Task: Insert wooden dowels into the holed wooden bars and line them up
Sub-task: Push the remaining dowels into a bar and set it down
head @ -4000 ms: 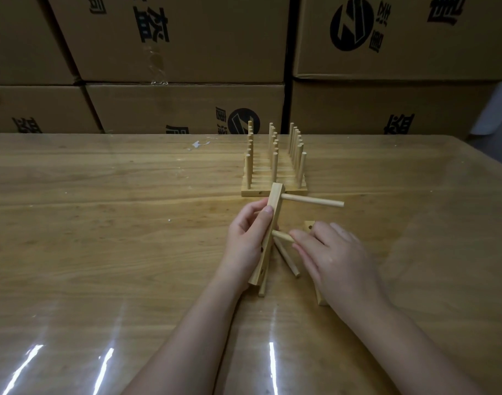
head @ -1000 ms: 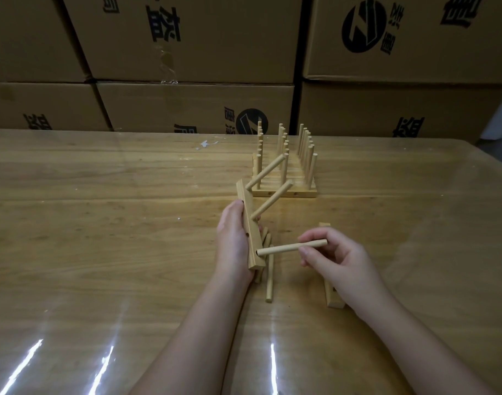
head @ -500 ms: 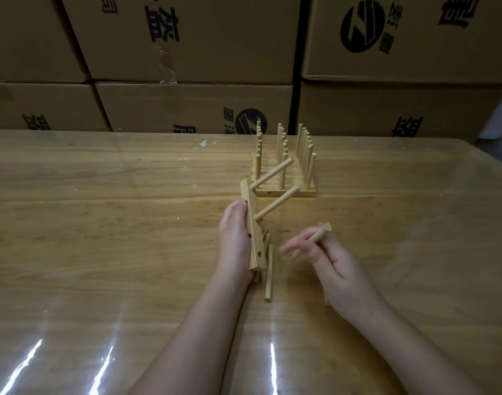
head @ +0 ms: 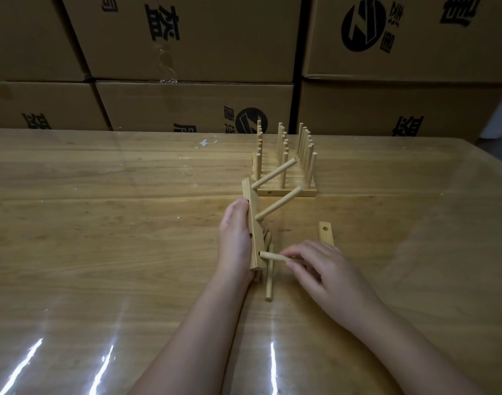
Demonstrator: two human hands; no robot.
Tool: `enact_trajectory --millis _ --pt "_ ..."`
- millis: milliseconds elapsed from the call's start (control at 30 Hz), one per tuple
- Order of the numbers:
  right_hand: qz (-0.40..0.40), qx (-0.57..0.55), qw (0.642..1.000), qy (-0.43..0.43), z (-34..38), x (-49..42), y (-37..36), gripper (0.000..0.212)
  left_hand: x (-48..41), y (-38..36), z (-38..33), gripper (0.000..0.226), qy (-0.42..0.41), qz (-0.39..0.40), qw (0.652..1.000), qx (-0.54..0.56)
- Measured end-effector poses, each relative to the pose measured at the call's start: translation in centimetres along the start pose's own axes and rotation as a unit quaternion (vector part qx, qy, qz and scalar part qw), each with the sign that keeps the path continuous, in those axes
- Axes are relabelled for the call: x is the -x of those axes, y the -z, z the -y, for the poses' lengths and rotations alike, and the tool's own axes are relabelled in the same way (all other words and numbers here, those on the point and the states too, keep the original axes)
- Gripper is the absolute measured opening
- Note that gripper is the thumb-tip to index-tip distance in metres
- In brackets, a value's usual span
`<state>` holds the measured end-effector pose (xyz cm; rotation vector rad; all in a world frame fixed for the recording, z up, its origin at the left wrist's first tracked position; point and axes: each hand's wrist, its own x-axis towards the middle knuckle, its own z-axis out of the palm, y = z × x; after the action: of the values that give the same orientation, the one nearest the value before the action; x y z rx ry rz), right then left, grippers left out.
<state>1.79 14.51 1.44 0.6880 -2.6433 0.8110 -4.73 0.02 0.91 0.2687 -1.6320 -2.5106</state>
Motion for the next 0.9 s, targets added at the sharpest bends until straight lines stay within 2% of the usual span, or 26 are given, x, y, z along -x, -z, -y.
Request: enact_trajectory --millis 100,233,367,467,700,900 --pt "-0.044 0.040 0.998 0.015 0.0 0.0 0.4 0.016 0.2 -0.2 -0.1 0.018 -0.003 -0.002 1.000 -0.008" --pt "-0.079 0.100 0.991 0.027 0.6 0.0 0.9 0.030 0.3 -0.6 -0.2 0.015 -0.012 -0.013 1.000 -0.021" --pt "-0.113 0.147 0.982 0.043 1.1 0.1 0.9 0.028 0.3 -0.6 -0.2 0.015 -0.019 -0.021 0.999 -0.015" --pt "-0.124 0.169 0.976 0.054 1.4 0.1 0.9 0.017 0.1 -0.6 0.0 0.015 -0.025 -0.027 0.999 -0.013" --pt "-0.130 0.200 0.969 0.066 1.8 0.2 0.8 0.009 0.1 -0.6 0.4 0.016 -0.063 -0.015 0.997 -0.039" --pt "-0.136 0.181 0.972 0.058 1.9 0.2 0.4 0.012 0.0 -0.7 0.7 0.019 -0.095 -0.016 0.993 -0.063"
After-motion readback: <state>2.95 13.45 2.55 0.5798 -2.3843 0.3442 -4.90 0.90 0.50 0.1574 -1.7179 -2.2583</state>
